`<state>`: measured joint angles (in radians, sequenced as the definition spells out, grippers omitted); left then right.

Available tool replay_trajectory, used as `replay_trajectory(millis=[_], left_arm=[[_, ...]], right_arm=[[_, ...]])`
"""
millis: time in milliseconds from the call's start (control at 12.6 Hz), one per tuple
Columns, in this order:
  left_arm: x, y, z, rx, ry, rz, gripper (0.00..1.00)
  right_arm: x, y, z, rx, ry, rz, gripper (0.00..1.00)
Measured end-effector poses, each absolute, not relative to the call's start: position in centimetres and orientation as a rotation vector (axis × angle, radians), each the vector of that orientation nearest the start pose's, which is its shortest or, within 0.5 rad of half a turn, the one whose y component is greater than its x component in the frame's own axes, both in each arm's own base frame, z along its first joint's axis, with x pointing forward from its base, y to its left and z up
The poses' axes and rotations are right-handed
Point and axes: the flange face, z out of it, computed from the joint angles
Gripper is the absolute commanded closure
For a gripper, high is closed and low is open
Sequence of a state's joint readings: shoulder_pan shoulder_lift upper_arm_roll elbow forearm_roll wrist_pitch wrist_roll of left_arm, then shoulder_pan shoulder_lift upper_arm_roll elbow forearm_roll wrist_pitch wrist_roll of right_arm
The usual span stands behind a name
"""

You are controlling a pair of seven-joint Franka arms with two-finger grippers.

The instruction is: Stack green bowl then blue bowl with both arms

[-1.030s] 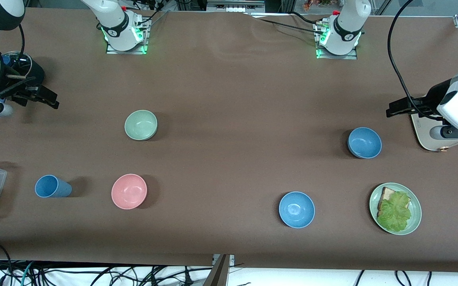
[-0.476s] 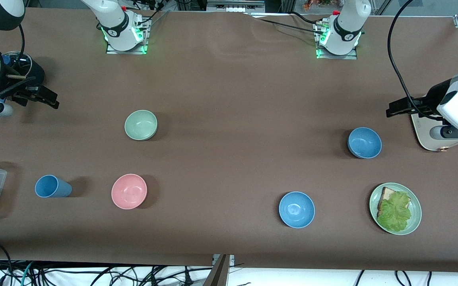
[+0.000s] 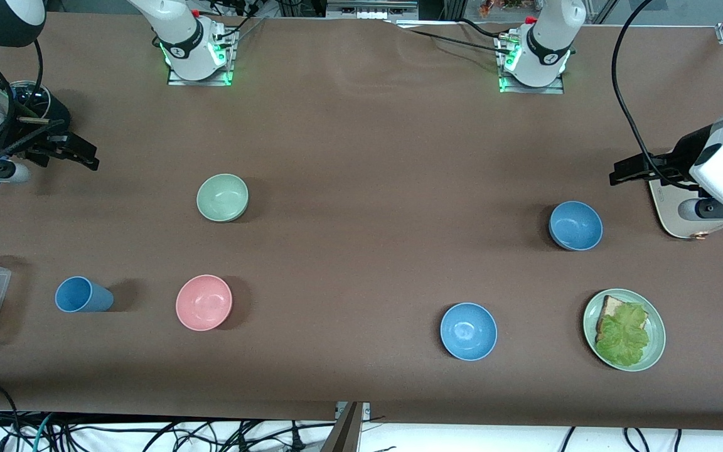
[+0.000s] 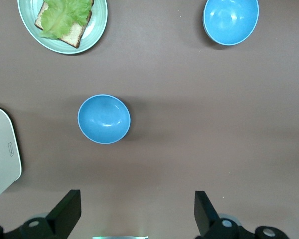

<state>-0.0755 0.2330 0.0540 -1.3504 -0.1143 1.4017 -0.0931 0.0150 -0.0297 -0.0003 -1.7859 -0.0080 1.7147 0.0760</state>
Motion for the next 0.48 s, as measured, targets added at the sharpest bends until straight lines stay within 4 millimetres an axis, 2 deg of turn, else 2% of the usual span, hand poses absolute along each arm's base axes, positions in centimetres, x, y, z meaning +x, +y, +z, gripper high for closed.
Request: replay_trajectory(millis=[476], left_arm=[[60.48, -3.07, 57.87, -3.217, -0.1, 0.302, 0.0]], right_arm=[[54.93, 0.69, 55.0, -3.149, 0.1, 0.092, 0.0]])
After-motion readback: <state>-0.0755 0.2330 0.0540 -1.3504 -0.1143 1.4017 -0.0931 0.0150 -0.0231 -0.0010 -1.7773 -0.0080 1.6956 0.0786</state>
